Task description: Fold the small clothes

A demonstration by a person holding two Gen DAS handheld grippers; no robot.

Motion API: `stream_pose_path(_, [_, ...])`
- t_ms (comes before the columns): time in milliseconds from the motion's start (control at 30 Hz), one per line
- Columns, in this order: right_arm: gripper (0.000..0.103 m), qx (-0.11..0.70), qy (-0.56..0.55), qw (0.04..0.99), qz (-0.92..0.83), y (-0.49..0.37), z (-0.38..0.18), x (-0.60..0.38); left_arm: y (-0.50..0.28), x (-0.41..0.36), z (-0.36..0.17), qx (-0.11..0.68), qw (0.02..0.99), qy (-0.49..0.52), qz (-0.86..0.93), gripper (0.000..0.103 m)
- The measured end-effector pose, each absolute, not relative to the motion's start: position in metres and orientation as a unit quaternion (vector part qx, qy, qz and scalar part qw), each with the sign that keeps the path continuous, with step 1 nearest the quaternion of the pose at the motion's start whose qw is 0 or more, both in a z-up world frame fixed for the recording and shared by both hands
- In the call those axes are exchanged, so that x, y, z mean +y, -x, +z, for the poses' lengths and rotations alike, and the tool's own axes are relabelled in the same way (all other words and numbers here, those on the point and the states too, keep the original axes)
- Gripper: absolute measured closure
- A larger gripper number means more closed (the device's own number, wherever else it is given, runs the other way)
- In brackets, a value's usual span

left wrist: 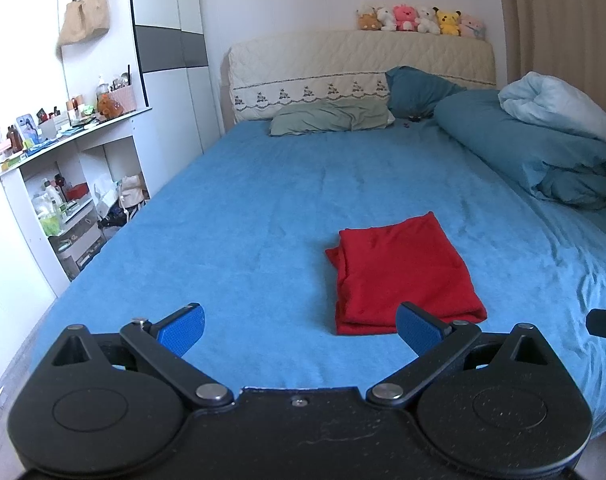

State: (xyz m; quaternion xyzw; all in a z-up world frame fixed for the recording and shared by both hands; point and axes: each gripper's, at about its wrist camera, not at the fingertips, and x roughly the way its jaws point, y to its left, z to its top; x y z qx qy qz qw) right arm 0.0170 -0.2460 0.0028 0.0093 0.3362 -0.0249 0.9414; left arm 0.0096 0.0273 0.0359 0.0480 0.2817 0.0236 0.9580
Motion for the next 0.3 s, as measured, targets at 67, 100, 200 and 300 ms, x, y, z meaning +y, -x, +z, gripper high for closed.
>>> stream_pose_path(67, [0.000, 0.337, -0.009, 0.941, -0.025, -0.017, 0.002, -0.247, -0.010, 0.029, 0.036, 0.281, 0.958, -0.044, 0.021, 0.000])
stream_pose_path(100, [0.000, 0.337, -0.009, 0.941, -0.025, -0.017, 0.002, -0.247, -0.010, 0.030, 0.036, 0.281, 0.959, -0.042, 0.020, 0.000])
stream_pose_path(200, [0.000, 0.337, -0.009, 0.941, -0.024, -0.017, 0.004, -0.245, -0.010, 0.034, 0.035, 0.282, 0.959, -0.036, 0.015, 0.000])
stream_pose_path(300, [0.000, 0.337, -0.009, 0.941, -0.024, -0.017, 0.004, -0.245, -0.010, 0.040, 0.035, 0.282, 0.959, -0.034, 0.013, 0.000])
